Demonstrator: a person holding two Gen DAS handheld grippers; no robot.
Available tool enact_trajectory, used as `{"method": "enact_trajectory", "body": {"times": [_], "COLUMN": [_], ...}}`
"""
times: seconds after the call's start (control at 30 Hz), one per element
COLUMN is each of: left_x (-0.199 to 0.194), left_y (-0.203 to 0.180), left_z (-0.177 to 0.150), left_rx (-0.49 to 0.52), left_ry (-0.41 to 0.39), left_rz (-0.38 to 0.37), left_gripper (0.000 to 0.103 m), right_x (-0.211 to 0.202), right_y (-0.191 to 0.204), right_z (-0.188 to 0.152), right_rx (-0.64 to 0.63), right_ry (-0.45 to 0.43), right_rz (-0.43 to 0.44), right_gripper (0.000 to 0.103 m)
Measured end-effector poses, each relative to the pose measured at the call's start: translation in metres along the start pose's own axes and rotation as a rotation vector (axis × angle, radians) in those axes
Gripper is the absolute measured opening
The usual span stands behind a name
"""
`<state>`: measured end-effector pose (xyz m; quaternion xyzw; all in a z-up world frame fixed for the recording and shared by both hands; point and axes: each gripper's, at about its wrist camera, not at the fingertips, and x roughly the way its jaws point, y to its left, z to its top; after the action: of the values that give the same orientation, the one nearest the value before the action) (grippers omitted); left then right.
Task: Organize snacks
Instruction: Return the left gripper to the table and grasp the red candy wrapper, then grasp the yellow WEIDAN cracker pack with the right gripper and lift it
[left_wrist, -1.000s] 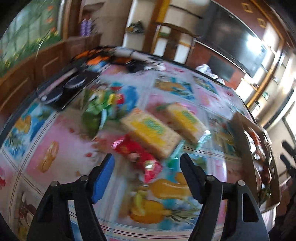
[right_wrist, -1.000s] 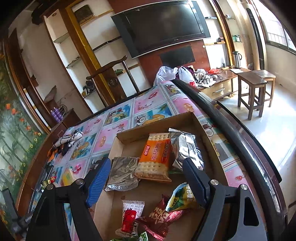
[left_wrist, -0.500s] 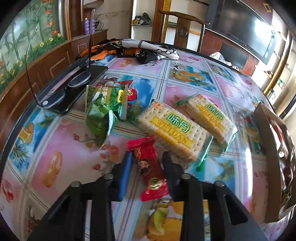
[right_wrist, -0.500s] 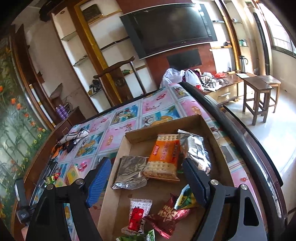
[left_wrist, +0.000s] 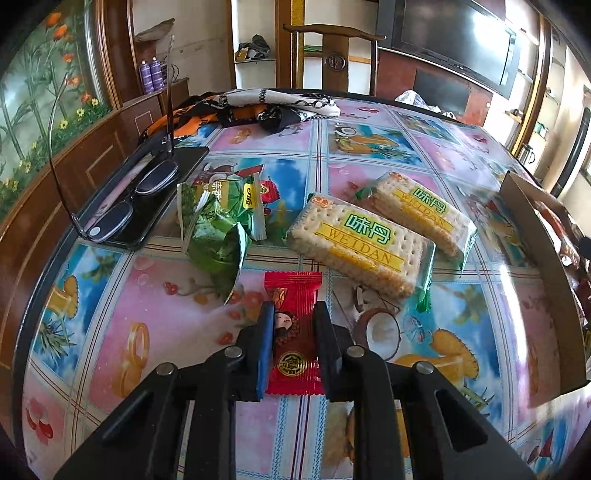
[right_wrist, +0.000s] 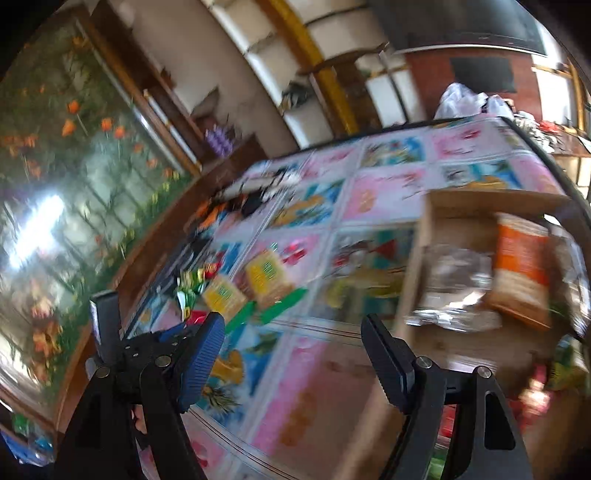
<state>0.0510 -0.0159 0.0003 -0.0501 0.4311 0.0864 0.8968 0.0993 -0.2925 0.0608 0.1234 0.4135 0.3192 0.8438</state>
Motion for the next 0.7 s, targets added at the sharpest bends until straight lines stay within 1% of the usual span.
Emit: {"method": "enact_trajectory", "body": {"times": [0.1, 0.2, 0.4, 0.5, 0.6, 0.63, 0.67, 0.7], "left_x": [0.000, 0.000, 0.000, 0.000, 0.000, 0.000, 0.000, 0.000], "left_y": [0.001, 0.002, 0.002, 0.001, 0.001, 0.000, 0.000, 0.000], "left_z": [0.000, 0.000, -0.001, -0.001, -0.002, -0.002, -0.002, -0.002], "left_rx": [-0.010, -0.016, -0.017, -0.013, -0.012, -0.011, -0.008, -0.003], "left_ry": [-0.002, -0.004, -0.004, -0.006, -0.007, -0.007, -0.008, -0.010], "left_rz": [-0.008, -0.013, -0.014, -0.010, -0.008, -0.007, -0.006, -0.002], "left_gripper": [0.020, 0.020, 0.020, 0.020, 0.020, 0.020, 0.020, 0.020], "right_x": [0.041, 0.081, 0.133, 0.157, 0.171, 0.177, 0.180, 0.180], "right_y": [0.030, 0.048, 0.057, 0.062, 0.067, 0.070, 0.072, 0.073], "right_z": [0.015, 0.024, 0.041, 0.046, 0.045, 0.042, 0.039, 0.038], "right_rx": [-0.058, -0.093, -0.118, -0.168, -0.215, -0.241, -0.261, -0.274], "right_ry": [0.082, 0.157, 0.194, 0.234, 0.264, 0.283, 0.280, 0.278], "right_rz": [-0.047, -0.094, -0.173, -0.216, -0.244, -0.256, -0.275, -0.295], "right_gripper": [0.081, 0.081, 0.081, 0.081, 0.081, 0.079, 0.077, 0.064]}}
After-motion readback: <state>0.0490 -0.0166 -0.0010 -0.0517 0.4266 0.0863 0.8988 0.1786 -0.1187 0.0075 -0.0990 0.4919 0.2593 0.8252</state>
